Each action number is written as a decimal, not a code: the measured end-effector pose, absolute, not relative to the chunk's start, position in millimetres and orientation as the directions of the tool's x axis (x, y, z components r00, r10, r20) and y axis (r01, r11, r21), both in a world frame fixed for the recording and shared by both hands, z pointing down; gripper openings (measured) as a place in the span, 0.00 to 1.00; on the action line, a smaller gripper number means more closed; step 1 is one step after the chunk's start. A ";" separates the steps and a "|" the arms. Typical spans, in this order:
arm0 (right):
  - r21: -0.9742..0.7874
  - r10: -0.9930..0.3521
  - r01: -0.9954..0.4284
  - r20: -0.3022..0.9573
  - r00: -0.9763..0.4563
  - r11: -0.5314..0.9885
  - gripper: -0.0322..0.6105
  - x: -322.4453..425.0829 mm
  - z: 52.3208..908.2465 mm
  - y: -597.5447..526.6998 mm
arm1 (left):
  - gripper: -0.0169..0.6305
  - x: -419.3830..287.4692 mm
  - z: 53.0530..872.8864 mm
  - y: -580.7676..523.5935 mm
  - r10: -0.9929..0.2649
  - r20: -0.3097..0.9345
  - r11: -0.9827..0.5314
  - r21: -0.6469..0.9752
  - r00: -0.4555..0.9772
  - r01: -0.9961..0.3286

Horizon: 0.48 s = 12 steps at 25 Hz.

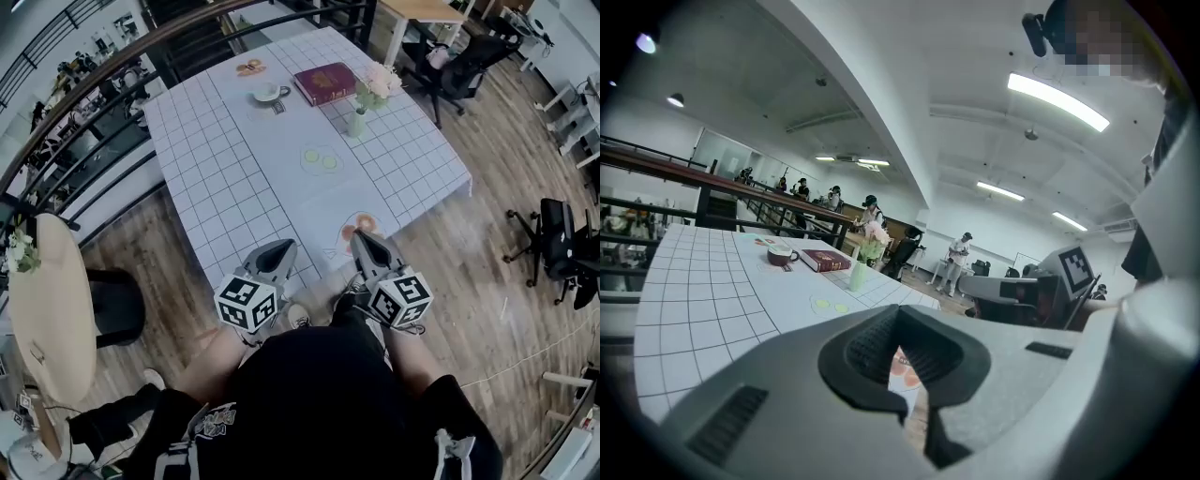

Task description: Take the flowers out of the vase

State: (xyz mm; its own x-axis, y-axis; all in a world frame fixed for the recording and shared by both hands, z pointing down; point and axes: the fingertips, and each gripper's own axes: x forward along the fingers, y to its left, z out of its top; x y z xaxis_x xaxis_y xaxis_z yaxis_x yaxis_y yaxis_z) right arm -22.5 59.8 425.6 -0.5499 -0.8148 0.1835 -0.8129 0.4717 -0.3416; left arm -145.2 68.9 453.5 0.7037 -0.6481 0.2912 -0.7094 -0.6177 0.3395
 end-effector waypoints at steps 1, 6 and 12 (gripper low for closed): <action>-0.339 -0.816 -0.814 0.182 -0.548 0.471 0.08 -22.9 424.6 58.8 | 0.04 -146.4 453.3 68.6 -0.649 0.291 -0.616 0.340 0.703 -0.710; -0.334 -0.830 -0.824 0.172 -0.531 0.458 0.08 -17.1 423.5 54.0 | 0.04 -149.4 452.8 67.9 -0.654 0.286 -0.616 0.337 0.701 -0.712; -0.328 -0.837 -0.829 0.163 -0.522 0.453 0.08 -0.9 421.1 34.1 | 0.04 -146.1 450.6 57.1 -0.672 0.289 -0.600 0.328 0.682 -0.730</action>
